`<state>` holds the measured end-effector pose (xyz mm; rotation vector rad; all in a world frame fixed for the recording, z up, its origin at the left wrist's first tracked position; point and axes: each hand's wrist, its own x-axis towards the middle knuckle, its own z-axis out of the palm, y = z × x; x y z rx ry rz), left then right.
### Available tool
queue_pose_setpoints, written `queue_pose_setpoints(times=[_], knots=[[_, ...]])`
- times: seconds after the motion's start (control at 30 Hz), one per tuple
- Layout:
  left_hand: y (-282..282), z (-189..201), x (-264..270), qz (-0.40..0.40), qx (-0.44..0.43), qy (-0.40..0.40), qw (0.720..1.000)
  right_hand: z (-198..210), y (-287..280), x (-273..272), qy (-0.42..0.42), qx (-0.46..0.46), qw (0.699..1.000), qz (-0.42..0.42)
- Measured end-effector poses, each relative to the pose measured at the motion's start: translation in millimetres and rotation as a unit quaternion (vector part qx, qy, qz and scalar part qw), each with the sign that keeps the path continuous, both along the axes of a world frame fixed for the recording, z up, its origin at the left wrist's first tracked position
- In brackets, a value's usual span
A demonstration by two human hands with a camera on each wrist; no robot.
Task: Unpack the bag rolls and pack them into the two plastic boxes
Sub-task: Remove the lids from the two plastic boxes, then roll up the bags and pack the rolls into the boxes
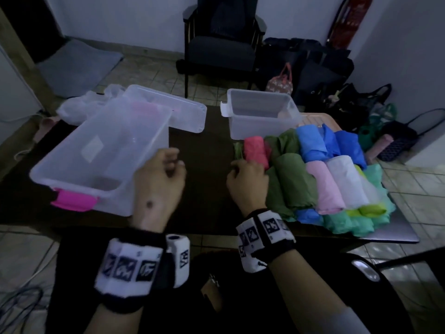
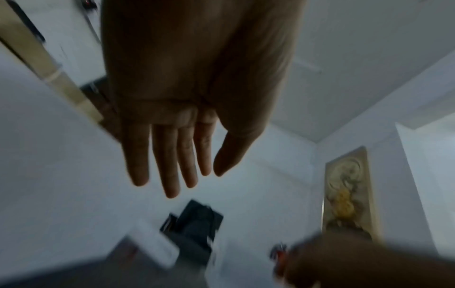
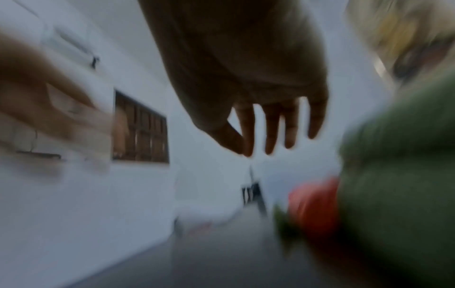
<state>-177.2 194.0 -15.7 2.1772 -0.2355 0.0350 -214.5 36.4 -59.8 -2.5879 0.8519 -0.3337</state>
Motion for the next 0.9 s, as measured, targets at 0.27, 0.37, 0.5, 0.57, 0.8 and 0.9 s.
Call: queue_pose_setpoints(times=[0.27, 0.37, 0.5, 0.57, 0.8, 0.9], knots=[[-48, -97, 17, -0.075, 0.207, 0.131, 0.967, 19, -65, -31, 0.063, -0.068, 0.975, -0.202], [-48, -112, 21, -0.072, 0.253, 0.069, 0.962, 13, -80, -32, 0.074, -0.018, 0.972, -0.222], [-48, -123, 21, -0.063, 0.29, 0.021, 0.955, 3, -92, -29, 0.107, 0.033, 0.972, -0.206], [-48, -124, 21, -0.065, 0.293, 0.02, 0.954, 2, -96, -28, 0.111, 0.033, 0.974, -0.192], [-46, -126, 23, -0.07, 0.307, 0.019, 0.949, 37, -74, -33, 0.075, -0.008, 0.986, -0.148], [-46, -127, 24, -0.069, 0.31, 0.017, 0.948, 49, -60, -22, 0.024, -0.026, 0.999, -0.024]])
